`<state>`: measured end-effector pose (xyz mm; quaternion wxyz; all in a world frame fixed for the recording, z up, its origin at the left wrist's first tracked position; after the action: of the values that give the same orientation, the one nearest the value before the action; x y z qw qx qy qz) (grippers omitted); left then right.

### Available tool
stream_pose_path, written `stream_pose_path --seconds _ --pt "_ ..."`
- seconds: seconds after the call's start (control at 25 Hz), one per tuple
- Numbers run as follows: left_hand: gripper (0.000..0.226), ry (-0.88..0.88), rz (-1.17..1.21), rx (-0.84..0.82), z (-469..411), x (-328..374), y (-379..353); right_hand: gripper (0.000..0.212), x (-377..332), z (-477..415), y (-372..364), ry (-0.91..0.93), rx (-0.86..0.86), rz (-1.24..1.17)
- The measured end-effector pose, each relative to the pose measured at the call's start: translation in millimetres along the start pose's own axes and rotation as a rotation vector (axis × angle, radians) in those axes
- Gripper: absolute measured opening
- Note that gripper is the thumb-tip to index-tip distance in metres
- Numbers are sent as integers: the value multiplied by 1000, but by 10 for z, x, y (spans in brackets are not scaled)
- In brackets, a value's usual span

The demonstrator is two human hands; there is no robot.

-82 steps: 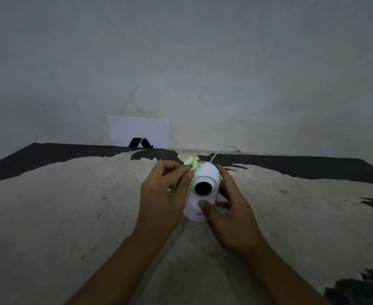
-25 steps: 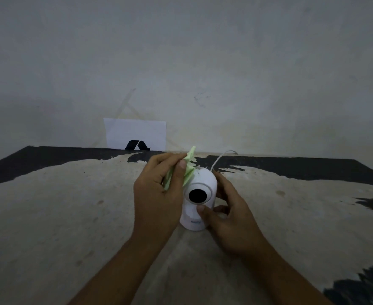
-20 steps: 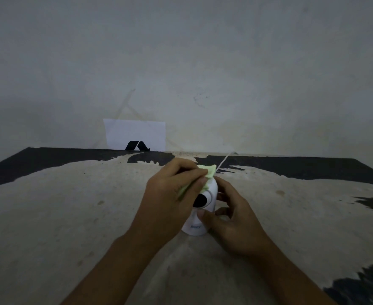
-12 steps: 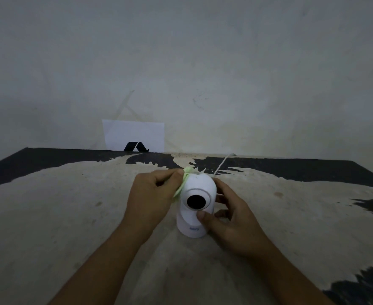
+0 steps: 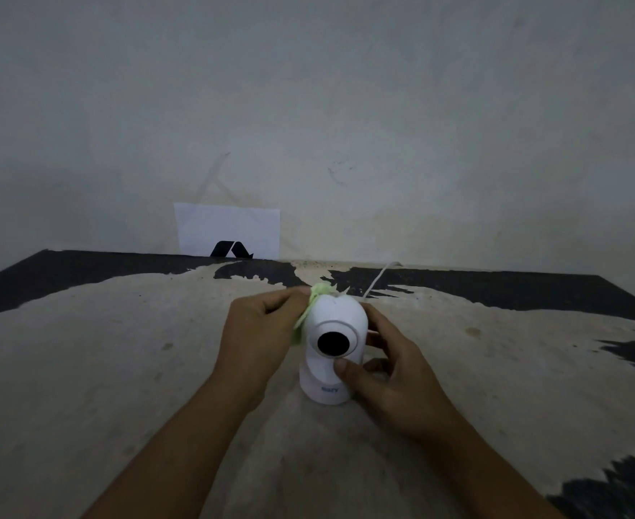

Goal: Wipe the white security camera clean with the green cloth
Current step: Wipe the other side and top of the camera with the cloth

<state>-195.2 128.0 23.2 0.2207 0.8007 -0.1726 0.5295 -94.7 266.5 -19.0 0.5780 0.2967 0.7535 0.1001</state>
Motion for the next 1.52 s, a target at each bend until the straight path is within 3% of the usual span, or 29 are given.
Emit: stream_pose_path --seconds 0.12,0.32,0.48,0.56,0.76,0.84,0.92,1.08,1.16,1.28,1.4,1.52 --pt "18 150 151 -16 29 -240 3 67 -1 5 0 4 -2 -12" --pt "18 -39 80 -59 -31 33 -4 69 25 -5 -5 -13 -1 -4" --pt "20 222 165 -75 38 -400 -47 70 15 5 -9 -17 7 -1" --pt "16 122 57 -42 18 -225 26 69 15 1 -4 -18 5 -6" --pt "15 -405 -291 -81 86 590 -100 68 35 -8 -15 -22 6 -26" --pt "19 -475 -410 -128 129 609 -202 69 39 -7 -15 -33 14 -20" --pt "21 -424 -415 -154 78 538 -215 69 35 -8 -17 -31 11 -17" --pt "14 -78 -199 -180 -111 134 -114 69 18 -8 -16 -28 8 -6" --pt "24 36 -143 -171 -141 -52 -67 69 17 -8 -15 -30 10 2" --pt "17 -44 -156 -201 -99 62 -86 70 26 -11 -22 -34 8 -8" --pt "28 -236 -256 -308 -51 288 -211 70 40 -11 -25 -41 5 -16" --pt "28 -181 -250 -358 -108 230 -221 68 36 -5 -20 -42 2 -24"
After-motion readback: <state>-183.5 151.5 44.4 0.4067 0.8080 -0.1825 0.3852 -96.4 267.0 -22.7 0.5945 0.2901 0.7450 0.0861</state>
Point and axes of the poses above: each hand's wrist, its own z-axis away from the middle knuckle, its own y-axis out of the back of the hand, x = y × z, the point moved 9 cm from there along -z, towards the middle knuckle, and after that the axes turned 11 degrees about -x, right-handed, at the moved point
